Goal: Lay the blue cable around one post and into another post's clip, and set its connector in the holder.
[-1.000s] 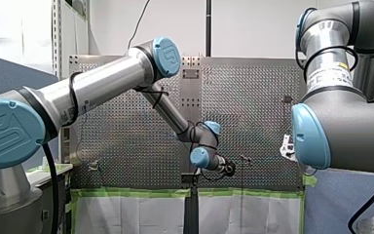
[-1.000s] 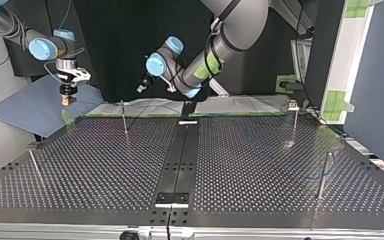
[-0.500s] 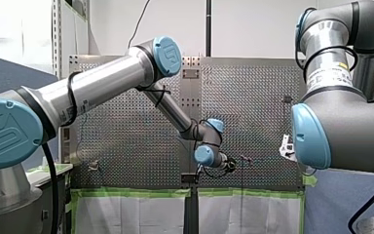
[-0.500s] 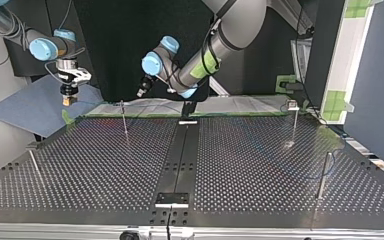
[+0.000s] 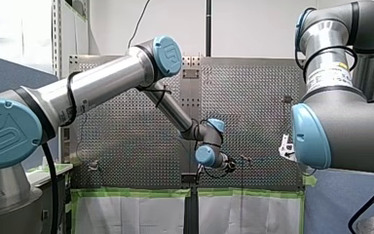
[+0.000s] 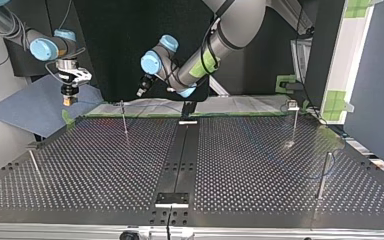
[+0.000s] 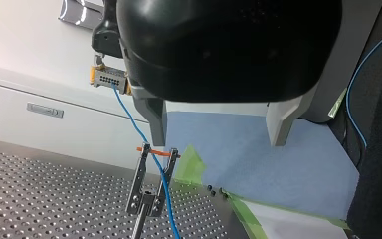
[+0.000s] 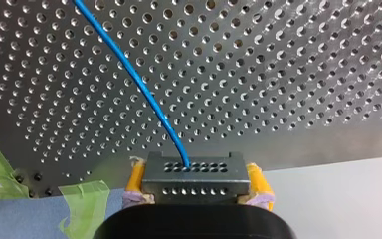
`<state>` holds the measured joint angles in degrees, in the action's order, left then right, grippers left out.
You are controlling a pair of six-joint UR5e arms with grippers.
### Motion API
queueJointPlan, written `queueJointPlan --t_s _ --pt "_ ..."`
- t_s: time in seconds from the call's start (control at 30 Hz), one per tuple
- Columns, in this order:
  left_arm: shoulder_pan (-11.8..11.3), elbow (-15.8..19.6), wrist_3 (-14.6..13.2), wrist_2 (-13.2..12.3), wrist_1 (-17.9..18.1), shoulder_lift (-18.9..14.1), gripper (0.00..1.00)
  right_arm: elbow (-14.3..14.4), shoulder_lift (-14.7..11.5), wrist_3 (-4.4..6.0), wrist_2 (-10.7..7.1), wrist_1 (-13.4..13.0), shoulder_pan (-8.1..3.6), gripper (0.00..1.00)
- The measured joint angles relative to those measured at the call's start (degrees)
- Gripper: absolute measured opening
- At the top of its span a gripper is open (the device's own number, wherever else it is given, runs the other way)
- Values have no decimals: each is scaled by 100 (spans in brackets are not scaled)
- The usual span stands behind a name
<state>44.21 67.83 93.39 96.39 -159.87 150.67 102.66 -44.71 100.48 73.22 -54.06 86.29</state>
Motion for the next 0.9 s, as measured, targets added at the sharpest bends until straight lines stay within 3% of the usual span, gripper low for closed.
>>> queueJointPlan --t_s 0.63,0.9 --pt "3 0 53 15 -18 -8 100 -1 0 5 0 0 16 0" --pt "86 117 -12 324 -69 -259 100 0 -1 17 0 2 31 0"
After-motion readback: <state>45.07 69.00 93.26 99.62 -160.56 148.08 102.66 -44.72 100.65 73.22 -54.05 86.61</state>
